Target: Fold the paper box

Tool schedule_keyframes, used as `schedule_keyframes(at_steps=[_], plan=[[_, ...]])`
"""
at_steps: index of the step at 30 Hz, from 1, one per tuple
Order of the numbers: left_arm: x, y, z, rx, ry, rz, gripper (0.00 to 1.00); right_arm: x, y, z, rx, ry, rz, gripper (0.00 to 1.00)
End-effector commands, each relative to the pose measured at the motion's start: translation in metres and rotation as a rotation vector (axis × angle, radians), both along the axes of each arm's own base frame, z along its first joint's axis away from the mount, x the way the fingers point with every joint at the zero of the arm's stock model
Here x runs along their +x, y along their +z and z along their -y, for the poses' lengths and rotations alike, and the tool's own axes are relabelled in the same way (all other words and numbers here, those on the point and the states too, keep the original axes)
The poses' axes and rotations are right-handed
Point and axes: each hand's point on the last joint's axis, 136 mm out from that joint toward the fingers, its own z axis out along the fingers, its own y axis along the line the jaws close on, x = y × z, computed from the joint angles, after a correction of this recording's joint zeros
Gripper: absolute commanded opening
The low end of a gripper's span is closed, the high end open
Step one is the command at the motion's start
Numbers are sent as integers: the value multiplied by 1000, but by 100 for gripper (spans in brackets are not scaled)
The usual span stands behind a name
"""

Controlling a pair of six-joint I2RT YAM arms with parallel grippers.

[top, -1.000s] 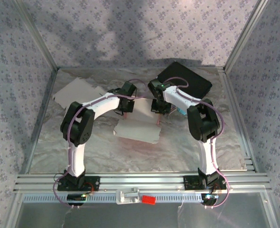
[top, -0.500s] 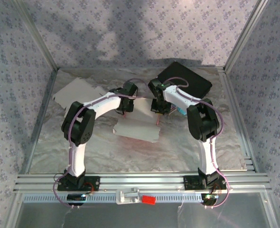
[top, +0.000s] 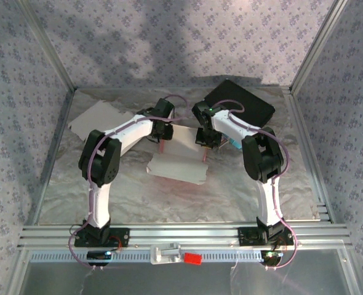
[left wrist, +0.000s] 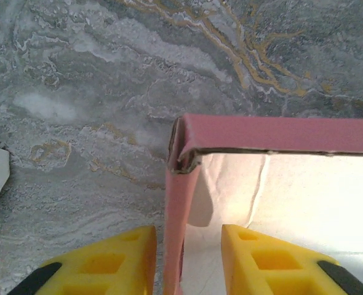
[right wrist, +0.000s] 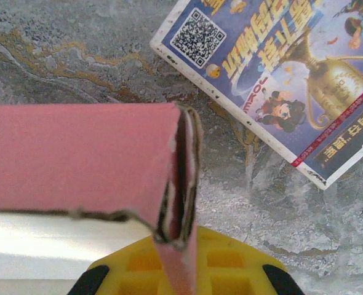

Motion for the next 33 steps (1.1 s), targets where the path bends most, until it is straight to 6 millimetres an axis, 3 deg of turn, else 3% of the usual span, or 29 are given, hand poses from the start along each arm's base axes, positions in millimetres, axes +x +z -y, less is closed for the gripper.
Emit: schedule_keyframes(at_steps=[1, 4, 8, 11, 20, 25, 26, 29, 33], plan=[[-7, -8, -4, 30, -17, -24, 33, -11, -23, 4, -38, -8, -80, 0], [-8, -9, -11, 62, -4, -17, 28, -11, -23, 5, -37, -10, -79, 0], [-7, -13, -17, 113, -11, -16, 9, -10, -23, 5, -39, -11, -78, 0], [-6, -12, -22, 148, 0, -7, 1, -10, -22, 5, -39, -12, -76, 0], [-10, -10, -22, 302, 38, 45, 0, -10, -24, 3, -31, -22, -89, 0], [-10, -12, -24, 298, 109, 66, 0, -14, -27, 4, -32, -36, -113, 0], [-9, -12, -21, 284, 103, 62, 0, -15, -27, 4, -31, -37, -117, 0], [-6, -3, -8, 243, 72, 65, 21, -16, -27, 2, -20, -42, -124, 0], [-4, 33, 2, 161, 70, 77, 43, -16, -23, 0, -8, -66, -125, 0]])
